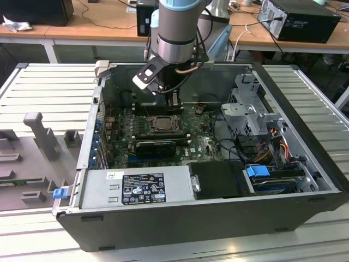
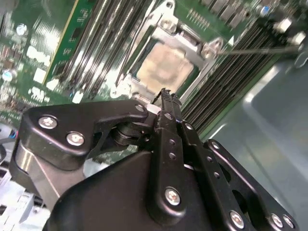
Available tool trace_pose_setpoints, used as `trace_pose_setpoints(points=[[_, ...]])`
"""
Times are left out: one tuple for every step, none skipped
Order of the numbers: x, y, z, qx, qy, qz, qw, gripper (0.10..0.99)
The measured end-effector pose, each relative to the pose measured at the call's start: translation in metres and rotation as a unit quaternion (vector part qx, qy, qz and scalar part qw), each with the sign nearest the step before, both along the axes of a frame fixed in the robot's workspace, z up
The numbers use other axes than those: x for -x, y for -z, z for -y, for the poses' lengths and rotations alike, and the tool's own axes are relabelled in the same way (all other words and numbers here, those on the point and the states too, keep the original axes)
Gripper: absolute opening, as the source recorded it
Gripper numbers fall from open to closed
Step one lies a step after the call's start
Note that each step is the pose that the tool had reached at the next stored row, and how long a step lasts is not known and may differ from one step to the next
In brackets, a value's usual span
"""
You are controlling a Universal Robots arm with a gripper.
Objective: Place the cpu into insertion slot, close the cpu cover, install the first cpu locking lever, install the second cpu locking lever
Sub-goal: 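Close the cpu cover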
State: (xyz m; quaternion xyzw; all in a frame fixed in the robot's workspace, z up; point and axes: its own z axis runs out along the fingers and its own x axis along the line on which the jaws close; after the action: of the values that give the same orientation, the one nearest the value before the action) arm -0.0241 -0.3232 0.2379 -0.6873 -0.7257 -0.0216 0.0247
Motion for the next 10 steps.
trace_pose_setpoints(points=[[0.0023, 0.0008, 0.0000, 0.0000, 0.000, -0.0002, 1.0000, 0.106], [0.0039, 0.0014, 0.0000, 0.0000, 0.000, -0.0003, 1.0000, 0.106], [0.0053, 0.0015, 0.0001, 0.0001, 0.000, -0.0004, 1.0000, 0.106], [0.0067, 0.0018, 0.0001, 0.0001, 0.000, -0.0004, 1.0000, 0.106], [0.0079, 0.0021, 0.0000, 0.0000, 0.000, -0.0004, 1.0000, 0.106], [0.0089, 0.0022, 0.0000, 0.0000, 0.000, -0.0004, 1.0000, 0.106], [0.0101, 0.0024, 0.0000, 0.0000, 0.000, -0.0004, 1.0000, 0.106], [0.0112, 0.0025, 0.0000, 0.0000, 0.000, -0.0004, 1.0000, 0.106], [0.0120, 0.0026, 0.0000, 0.0000, 0.000, -0.0004, 1.0000, 0.106], [0.0132, 0.0026, 0.0000, -0.0001, 0.000, -0.0004, 1.0000, 0.106]])
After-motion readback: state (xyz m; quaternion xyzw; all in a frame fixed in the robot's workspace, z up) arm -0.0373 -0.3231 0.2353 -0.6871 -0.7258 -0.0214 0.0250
